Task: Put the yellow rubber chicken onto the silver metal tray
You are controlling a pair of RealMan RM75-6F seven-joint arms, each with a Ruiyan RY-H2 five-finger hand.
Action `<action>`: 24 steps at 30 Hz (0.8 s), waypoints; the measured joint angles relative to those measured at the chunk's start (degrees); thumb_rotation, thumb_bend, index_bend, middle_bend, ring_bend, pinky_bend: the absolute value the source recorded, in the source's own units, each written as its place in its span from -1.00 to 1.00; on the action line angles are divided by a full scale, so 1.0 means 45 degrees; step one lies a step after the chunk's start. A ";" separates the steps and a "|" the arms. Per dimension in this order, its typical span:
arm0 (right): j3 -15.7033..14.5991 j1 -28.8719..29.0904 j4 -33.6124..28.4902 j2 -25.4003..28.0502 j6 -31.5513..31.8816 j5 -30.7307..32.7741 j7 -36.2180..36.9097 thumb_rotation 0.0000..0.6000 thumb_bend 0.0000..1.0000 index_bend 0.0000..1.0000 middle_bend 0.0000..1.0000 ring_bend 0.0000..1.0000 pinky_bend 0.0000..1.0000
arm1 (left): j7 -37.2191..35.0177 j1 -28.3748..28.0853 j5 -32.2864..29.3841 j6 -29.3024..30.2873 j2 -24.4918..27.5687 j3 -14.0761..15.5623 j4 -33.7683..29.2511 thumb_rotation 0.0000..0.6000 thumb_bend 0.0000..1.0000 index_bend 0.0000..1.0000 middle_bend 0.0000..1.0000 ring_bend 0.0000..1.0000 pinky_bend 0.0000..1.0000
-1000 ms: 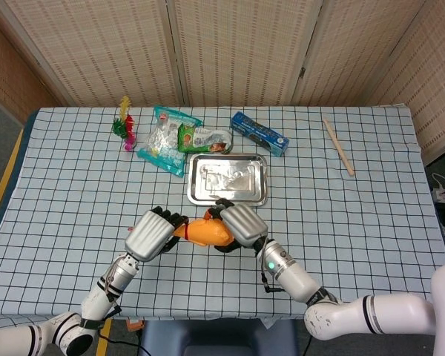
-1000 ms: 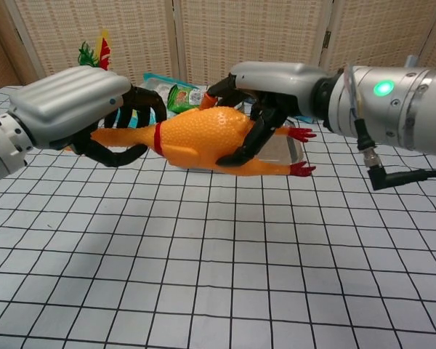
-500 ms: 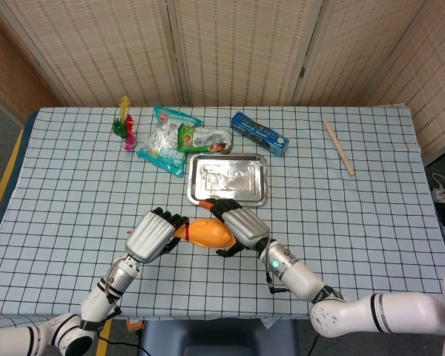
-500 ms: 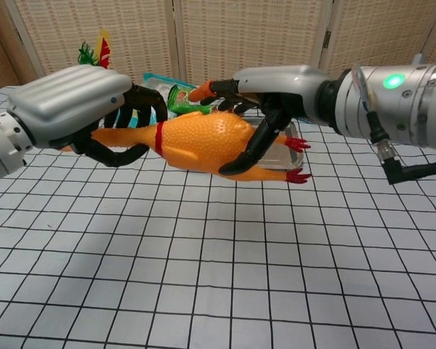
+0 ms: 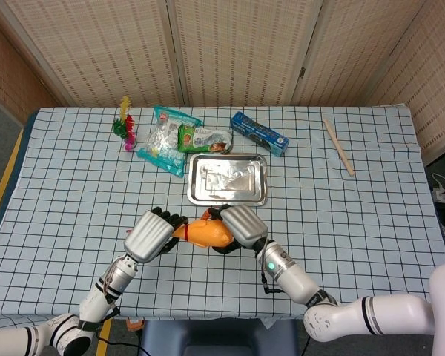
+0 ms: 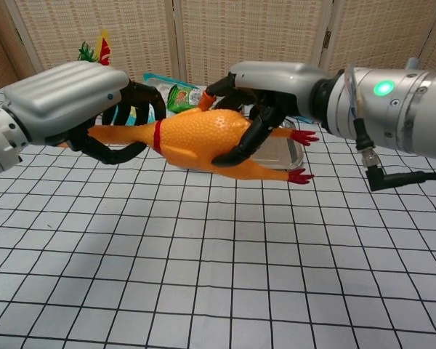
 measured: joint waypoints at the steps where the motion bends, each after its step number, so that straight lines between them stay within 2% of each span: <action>1: -0.0004 0.0011 -0.0073 0.0059 -0.0009 0.0063 -0.0068 1.00 -0.23 1.00 0.58 0.68 1.00 | 0.0008 0.0005 0.0003 0.0007 0.0002 0.0006 -0.0005 1.00 0.19 0.71 0.60 0.16 0.11; 3: 0.0049 -0.0072 -0.0133 -0.0007 0.0170 0.0031 0.0036 1.00 -0.24 0.84 0.48 0.48 0.89 | 0.0032 0.0011 0.0001 0.0011 -0.0006 0.0013 -0.0003 1.00 0.18 0.71 0.60 0.16 0.11; 4: 0.0030 -0.0171 -0.0131 -0.0129 0.0305 -0.0050 0.0141 1.00 -0.26 0.49 0.23 0.15 0.63 | 0.0036 0.0012 -0.0005 0.0006 -0.0009 0.0017 -0.0002 1.00 0.18 0.71 0.60 0.16 0.11; 5: -0.0008 -0.0333 -0.0085 -0.0318 0.0534 -0.0161 0.0256 1.00 -0.31 0.00 -0.13 -0.24 0.27 | 0.0041 0.0015 -0.0004 0.0006 -0.0010 0.0025 0.0000 1.00 0.18 0.71 0.60 0.16 0.12; 6: -0.0004 -0.0432 -0.0027 -0.0434 0.0702 -0.0204 0.0311 1.00 -0.35 -0.34 -0.40 -0.50 0.01 | 0.0043 0.0017 -0.0001 0.0002 -0.0010 0.0033 0.0015 1.00 0.18 0.71 0.60 0.16 0.12; 7: 0.0026 -0.0476 0.0013 -0.0490 0.0829 -0.0208 0.0372 1.00 -0.43 -0.73 -0.72 -0.80 -0.39 | 0.0037 0.0018 0.0005 -0.0001 -0.0014 0.0043 0.0040 1.00 0.18 0.71 0.60 0.16 0.13; 8: 0.0055 -0.0463 0.0000 -0.0427 0.0873 -0.0209 0.0483 1.00 -0.51 -0.95 -0.92 -0.96 -0.72 | 0.0024 0.0019 0.0012 -0.0005 -0.0022 0.0053 0.0079 1.00 0.18 0.71 0.60 0.16 0.14; 10: 0.0086 -0.0440 -0.0118 -0.0063 0.0572 -0.0272 0.0707 1.00 -0.66 -1.00 -1.00 -1.00 -0.99 | -0.0004 0.0005 0.0000 -0.0055 -0.0053 0.0068 0.0217 1.00 0.18 0.71 0.60 0.16 0.15; 15: 0.0218 -0.0687 -0.0603 0.1897 -0.1435 -0.1124 0.1881 1.00 -0.81 -1.00 -1.00 -1.00 -1.00 | -0.0111 -0.0093 -0.0147 -0.0237 -0.0111 -0.0006 0.0436 1.00 0.19 0.71 0.60 0.16 0.14; 17: 0.0245 -0.0923 -0.0739 0.2503 -0.1635 -0.1668 0.2407 1.00 -0.84 -1.00 -1.00 -1.00 -1.00 | -0.0197 -0.0149 -0.0233 -0.0330 -0.0109 -0.0070 0.0498 1.00 0.18 0.71 0.60 0.16 0.14; 19: 0.0223 -0.1379 -0.0882 0.3117 -0.1461 -0.2424 0.2915 1.00 -0.84 -1.00 -1.00 -1.00 -1.00 | -0.0512 -0.0338 -0.0495 -0.0658 -0.0133 -0.0297 0.0722 1.00 0.18 0.71 0.60 0.16 0.14; 24: -0.0242 -0.3291 -0.0877 0.4539 0.0174 -0.5683 0.4972 1.00 -0.84 -1.00 -1.00 -1.00 -1.00 | -0.1505 -0.1118 -0.0928 -0.1576 -0.0549 -0.0866 0.1908 1.00 0.18 0.71 0.60 0.17 0.14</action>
